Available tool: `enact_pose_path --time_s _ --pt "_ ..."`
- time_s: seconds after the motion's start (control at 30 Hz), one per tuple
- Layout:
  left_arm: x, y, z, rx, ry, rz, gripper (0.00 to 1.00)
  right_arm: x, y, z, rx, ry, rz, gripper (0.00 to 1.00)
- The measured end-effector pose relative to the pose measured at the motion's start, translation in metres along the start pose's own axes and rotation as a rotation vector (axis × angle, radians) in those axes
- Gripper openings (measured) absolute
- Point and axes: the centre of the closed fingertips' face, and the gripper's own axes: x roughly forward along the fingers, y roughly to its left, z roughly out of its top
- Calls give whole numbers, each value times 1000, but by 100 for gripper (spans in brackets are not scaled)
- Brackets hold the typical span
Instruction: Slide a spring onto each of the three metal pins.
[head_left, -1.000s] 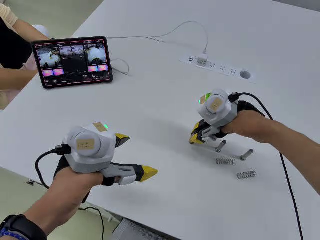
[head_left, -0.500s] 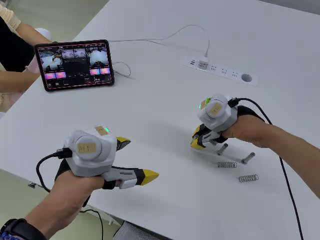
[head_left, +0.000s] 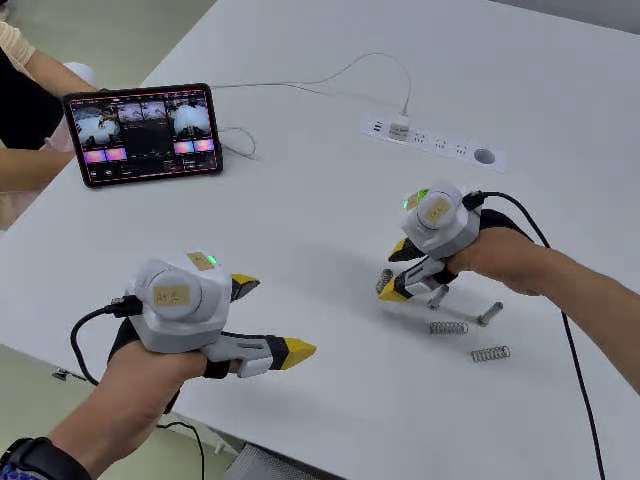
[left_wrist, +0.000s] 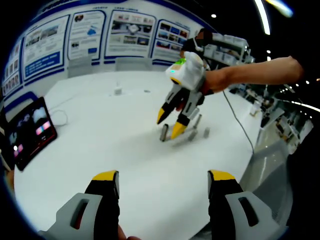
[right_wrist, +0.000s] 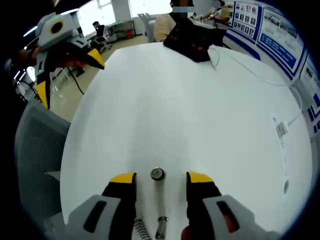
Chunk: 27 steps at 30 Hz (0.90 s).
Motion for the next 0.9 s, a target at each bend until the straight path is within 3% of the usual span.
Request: enact_pose_path --time_s 0.37,0.9 --pt "-2 -2 3 6 -4 0 74 -9 2 0 56 -44 -12 43" --pt "2 -9 10 19 -10 -15 74 -38 -4 4 311 -277 -91 50"
